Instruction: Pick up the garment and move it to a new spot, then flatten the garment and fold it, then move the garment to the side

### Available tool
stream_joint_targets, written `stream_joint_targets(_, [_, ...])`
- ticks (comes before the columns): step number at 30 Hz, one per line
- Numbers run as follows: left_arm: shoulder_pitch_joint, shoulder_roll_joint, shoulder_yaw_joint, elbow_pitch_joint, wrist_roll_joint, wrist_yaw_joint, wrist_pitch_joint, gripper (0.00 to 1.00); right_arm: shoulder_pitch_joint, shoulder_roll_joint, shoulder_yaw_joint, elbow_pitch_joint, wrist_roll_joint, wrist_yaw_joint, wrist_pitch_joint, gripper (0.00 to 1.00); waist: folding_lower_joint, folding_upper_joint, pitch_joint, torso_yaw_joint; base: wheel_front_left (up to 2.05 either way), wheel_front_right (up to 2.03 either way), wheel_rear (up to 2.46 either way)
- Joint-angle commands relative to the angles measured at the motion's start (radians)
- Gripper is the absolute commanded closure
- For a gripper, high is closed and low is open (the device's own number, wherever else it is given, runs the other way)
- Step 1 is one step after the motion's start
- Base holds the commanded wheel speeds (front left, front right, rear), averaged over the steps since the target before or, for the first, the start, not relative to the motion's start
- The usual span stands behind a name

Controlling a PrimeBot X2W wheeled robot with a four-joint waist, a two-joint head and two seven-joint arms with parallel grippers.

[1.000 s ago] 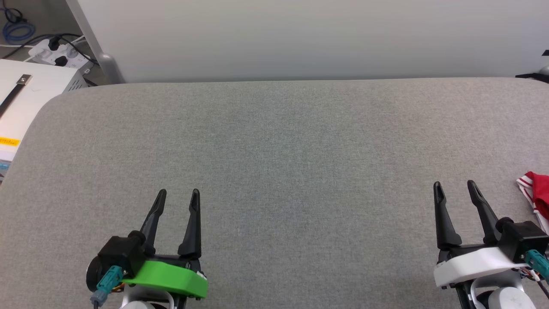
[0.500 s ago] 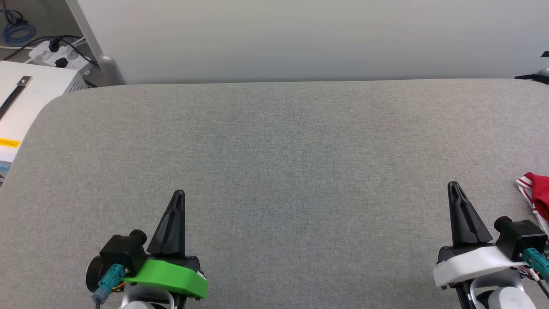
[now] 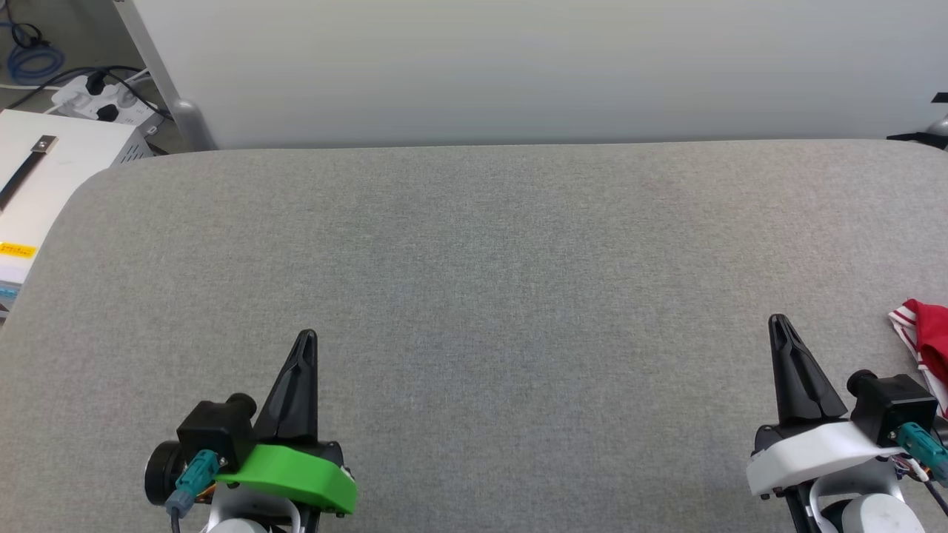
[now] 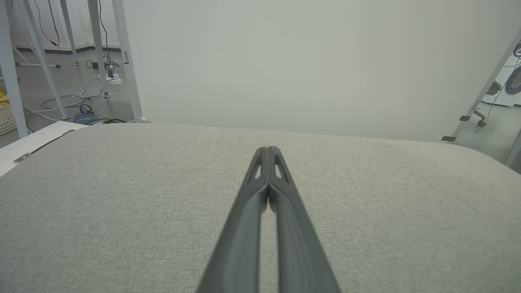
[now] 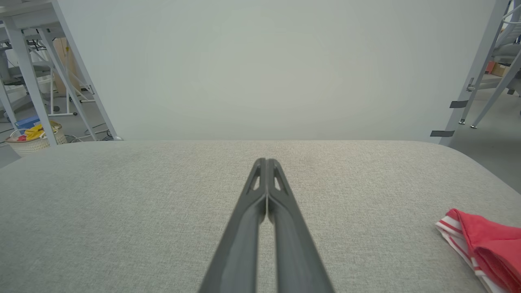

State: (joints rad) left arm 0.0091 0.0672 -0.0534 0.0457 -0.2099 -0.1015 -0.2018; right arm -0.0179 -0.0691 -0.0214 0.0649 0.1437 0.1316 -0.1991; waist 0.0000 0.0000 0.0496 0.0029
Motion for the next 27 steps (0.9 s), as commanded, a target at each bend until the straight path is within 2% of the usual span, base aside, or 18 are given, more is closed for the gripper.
stream_joint_targets(1, [-0.002,-0.004,0.006,-0.007,0.014,0.005,0.006,1.00,0.004,0.003,0.003,-0.006,-0.012,0.000,0.006,1.00,0.0000,0.0000,-0.001,0.000,0.00,0.00,0.00])
stream_joint_targets(27, [-0.004,-0.008,0.020,-0.018,0.070,0.033,0.062,1.00,0.008,0.008,0.008,-0.023,-0.050,0.000,0.061,1.00,0.0000,0.0000,-0.015,-0.001,0.00,0.00,0.00])
